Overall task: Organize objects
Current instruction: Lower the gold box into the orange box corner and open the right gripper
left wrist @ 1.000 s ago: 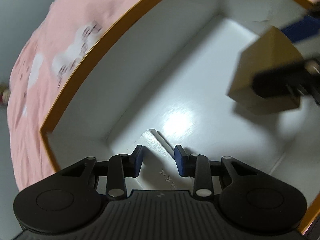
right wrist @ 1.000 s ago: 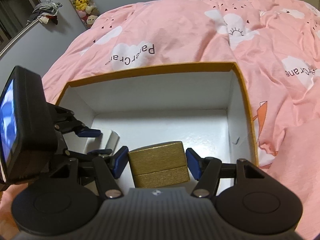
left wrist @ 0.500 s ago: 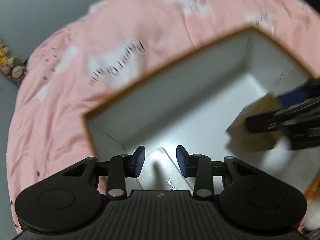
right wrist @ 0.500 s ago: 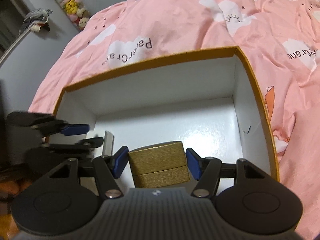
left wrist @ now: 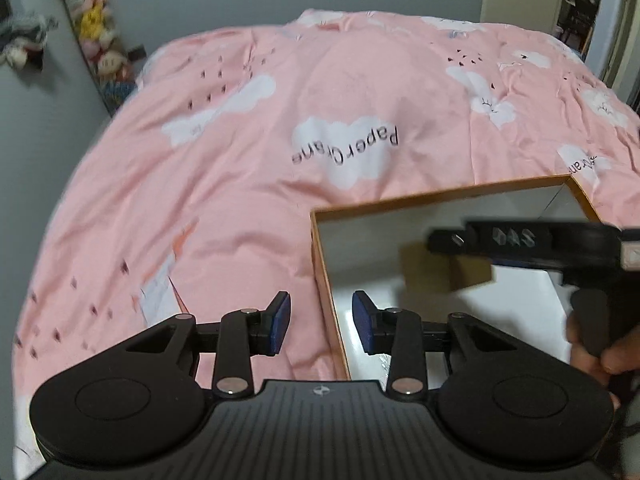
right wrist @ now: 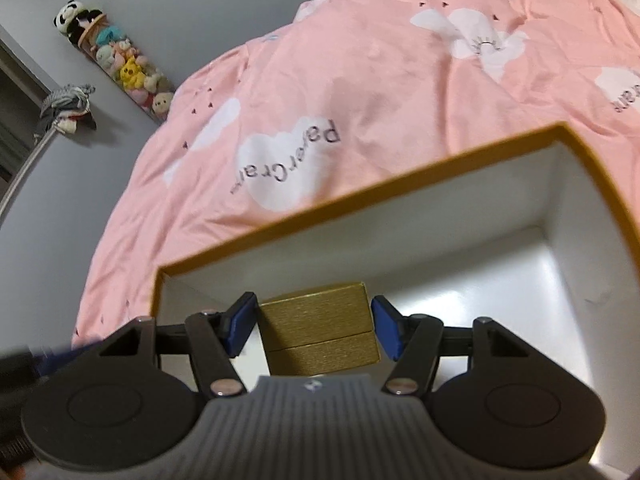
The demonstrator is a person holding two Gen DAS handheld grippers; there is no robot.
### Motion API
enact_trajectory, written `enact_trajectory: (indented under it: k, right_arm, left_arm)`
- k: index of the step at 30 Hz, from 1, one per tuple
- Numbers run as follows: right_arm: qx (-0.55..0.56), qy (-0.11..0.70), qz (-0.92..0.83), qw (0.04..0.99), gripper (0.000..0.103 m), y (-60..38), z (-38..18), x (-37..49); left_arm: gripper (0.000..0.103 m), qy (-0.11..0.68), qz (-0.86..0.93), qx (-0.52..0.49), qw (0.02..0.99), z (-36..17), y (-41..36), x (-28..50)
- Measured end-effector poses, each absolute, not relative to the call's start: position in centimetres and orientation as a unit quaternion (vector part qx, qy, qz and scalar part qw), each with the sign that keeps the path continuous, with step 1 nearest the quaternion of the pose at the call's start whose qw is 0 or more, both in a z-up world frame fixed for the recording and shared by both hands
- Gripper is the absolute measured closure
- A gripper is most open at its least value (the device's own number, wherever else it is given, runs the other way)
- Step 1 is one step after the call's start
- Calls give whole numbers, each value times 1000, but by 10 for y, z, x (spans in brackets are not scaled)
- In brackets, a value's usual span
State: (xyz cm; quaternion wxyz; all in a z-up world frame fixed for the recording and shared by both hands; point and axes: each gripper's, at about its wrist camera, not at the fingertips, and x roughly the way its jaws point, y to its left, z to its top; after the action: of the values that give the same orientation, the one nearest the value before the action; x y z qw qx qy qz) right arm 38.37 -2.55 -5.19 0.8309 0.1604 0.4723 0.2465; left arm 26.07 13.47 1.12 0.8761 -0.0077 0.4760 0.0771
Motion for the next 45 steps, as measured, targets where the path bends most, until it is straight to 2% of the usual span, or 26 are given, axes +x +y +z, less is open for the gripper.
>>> enact_trajectory:
  k: [3,5,9,17,28,31,32,33,40,45]
  right_arm:
    - [161,469,248,832,39,-9,-56,387]
    - [166,473,244,830,39,-1,-61,390]
    - [189,479,253,819,39,9,-70,394]
    - [175,506,283,796,38,28,-81,394]
    - [172,504,304,790,39,22,-77,393]
    - [163,507,303,790,58,24,-79,393]
    - [162,509,306,788,67,24,-81,393]
    - [163,513,308,784,69,25,-82,394]
    - [148,511,317,785,71,25,-81,393]
    - [131,487,338,795,71,15,-56,377]
  left_arm:
    - [73,486,71,-37,870,2,138,253]
    - [83,488,68,-44,869,-3,139,249]
    - [92,487,60,-64,869,-9,142,245]
    - [94,481,55,-81,871,-13,146,242]
    - [94,482,53,-84,870,-14,146,241]
    - [94,482,53,-84,870,-14,146,241]
    - [94,482,53,-84,870,-14,147,241]
    - [94,483,55,-83,870,-14,146,241]
    - [94,481,56,-85,871,-13,146,241]
    - [94,458,61,-83,883,-6,143,233]
